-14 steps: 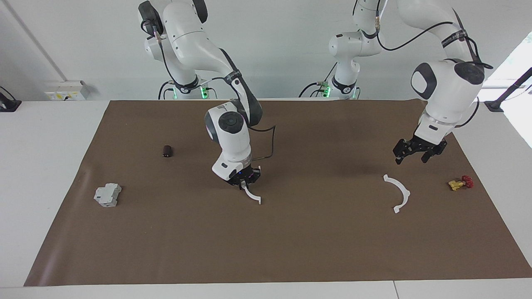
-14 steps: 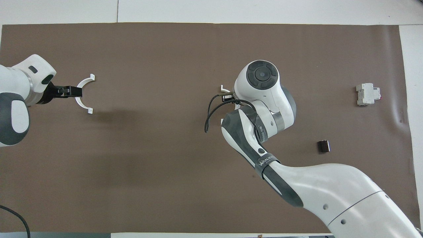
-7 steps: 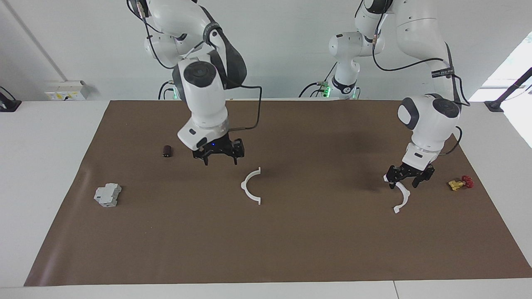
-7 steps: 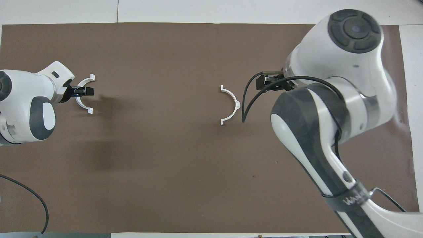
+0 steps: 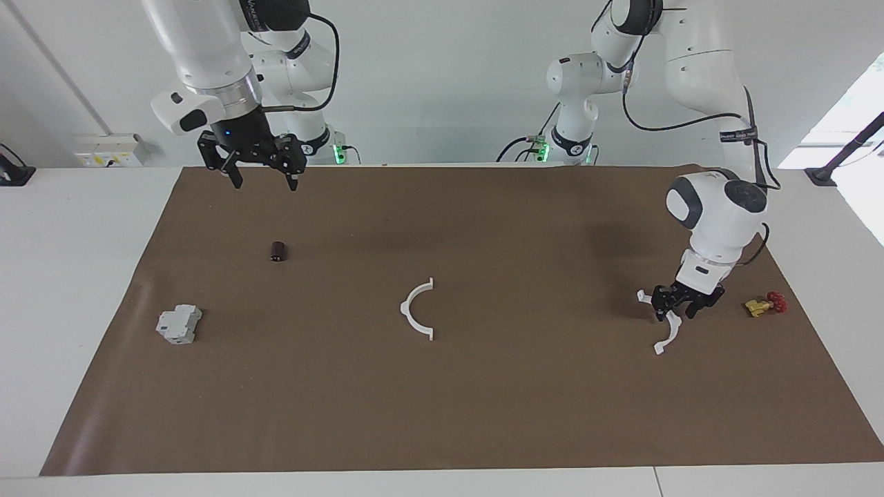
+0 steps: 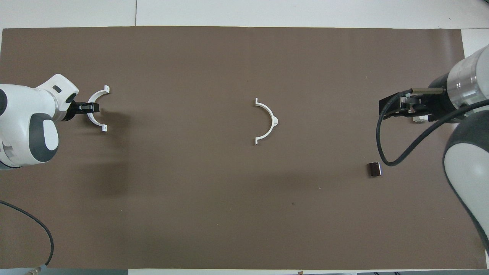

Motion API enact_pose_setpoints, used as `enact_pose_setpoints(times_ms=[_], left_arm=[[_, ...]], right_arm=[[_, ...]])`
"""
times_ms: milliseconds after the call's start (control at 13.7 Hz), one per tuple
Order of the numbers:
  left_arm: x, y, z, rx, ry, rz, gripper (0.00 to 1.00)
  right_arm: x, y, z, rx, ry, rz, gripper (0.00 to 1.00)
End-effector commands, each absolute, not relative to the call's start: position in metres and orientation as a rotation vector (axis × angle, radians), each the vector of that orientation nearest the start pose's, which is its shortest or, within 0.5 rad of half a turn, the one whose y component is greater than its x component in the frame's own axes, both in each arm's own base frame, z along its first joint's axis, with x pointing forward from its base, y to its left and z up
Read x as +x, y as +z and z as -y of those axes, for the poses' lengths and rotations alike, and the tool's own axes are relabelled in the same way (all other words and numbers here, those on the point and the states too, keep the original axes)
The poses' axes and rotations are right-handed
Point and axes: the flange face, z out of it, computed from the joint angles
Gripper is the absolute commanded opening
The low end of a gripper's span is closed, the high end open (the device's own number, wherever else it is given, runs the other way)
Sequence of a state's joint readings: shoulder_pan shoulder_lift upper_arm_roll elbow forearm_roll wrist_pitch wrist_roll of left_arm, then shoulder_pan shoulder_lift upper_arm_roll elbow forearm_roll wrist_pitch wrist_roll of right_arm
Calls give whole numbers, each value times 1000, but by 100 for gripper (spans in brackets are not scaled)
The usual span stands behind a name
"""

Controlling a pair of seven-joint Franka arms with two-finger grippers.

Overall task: Assemble drain pipe with both arms
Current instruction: 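Carry the second clamp half with the left gripper toward the first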

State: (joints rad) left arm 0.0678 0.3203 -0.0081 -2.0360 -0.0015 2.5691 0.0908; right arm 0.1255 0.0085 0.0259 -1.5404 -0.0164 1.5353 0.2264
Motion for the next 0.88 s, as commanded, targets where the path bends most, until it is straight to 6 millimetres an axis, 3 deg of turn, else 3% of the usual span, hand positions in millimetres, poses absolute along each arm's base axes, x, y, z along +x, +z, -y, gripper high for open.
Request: enact_pose_setpoints(times_ms=[0, 73, 219, 438, 658, 804], left_arm=[[613, 308, -38, -3102, -375, -61, 0], [614, 309, -38, -3102, -377, -61, 0], [615, 317, -35, -3101, -384, -61, 0], [617, 351, -16, -3109, -359, -93, 0], [632, 396, 37, -3139, -251, -58, 0], [631, 407, 104, -3069, -277, -37, 0]], right_arm=[[546, 623, -67, -3170, 32, -78, 100], [547, 619, -59, -3165, 46, -73, 100], [547, 620, -61, -3167, 48, -56, 100], [547, 619, -53, -3165, 54, -76, 100], [549, 621, -42, -3163, 86, -96, 100], [550, 621, -32, -3156, 85, -66, 100]])
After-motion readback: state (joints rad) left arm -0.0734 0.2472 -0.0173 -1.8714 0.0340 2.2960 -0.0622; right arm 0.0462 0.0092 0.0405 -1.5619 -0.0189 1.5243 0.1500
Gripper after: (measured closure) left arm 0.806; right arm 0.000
